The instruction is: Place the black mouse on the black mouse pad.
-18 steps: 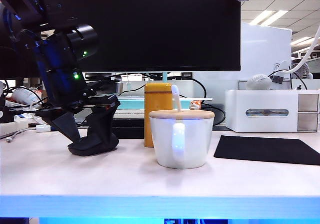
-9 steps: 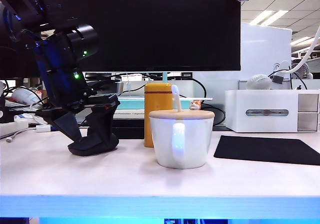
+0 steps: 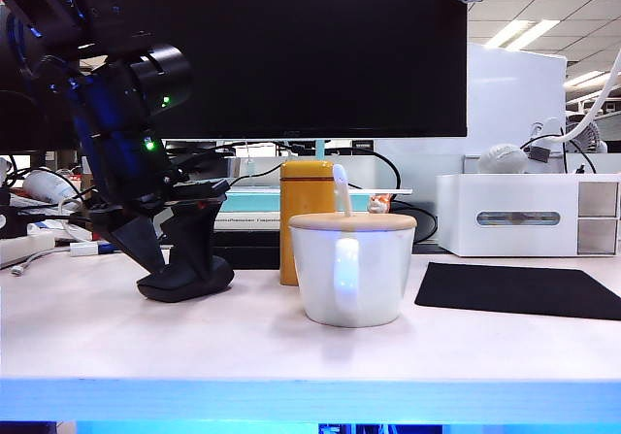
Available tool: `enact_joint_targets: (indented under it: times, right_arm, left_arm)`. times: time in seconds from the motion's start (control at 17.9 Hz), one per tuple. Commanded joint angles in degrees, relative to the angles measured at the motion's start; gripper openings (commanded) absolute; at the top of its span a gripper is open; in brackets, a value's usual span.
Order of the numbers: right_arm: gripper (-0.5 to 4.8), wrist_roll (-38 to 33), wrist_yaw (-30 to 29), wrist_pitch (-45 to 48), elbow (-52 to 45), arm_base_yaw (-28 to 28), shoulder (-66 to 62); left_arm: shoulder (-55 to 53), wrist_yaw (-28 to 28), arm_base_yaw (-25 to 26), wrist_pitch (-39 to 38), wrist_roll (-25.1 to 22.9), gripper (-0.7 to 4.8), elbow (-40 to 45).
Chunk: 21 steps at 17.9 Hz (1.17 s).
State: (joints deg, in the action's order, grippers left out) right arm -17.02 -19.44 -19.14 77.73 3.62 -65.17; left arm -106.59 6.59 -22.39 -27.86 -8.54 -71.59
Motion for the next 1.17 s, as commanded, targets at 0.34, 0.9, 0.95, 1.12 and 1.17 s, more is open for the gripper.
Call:
enact_joint_targets:
  times: [0.34,0.9,0.95,1.12,1.17]
  right_arm:
    - [-0.01,0.37,0.0,1.03,0.35,-0.02,0.24]
    - [-0.01,0.55,-0.02,1.05,0.37,-0.04,0.24]
    - [-0.01,0.55,-0.02,1.05,0.37,-0.04,0.24]
    - [-0.01,0.55,-0.02,1.01,0.37,-0.04,0.24]
    - [-0.01,0.55,-0.04,1.01,0.37,-0.02,0.24]
  left_arm:
    - [3.32,0.07,-0.02,-4.33,0.2,2.91,-4.87]
    - [12.87,-0.79,-1.6,-15.17,0.2,2.91,-22.49]
    - [12.85,-0.76,-2.49,-15.15,0.22,2.91,-25.03]
    - [12.41,-0.79,-5.86,-12.76,0.46,2.91,-30.32]
    - [12.26,-0.81,-7.63,-10.54,1.09,2.91,-31.23]
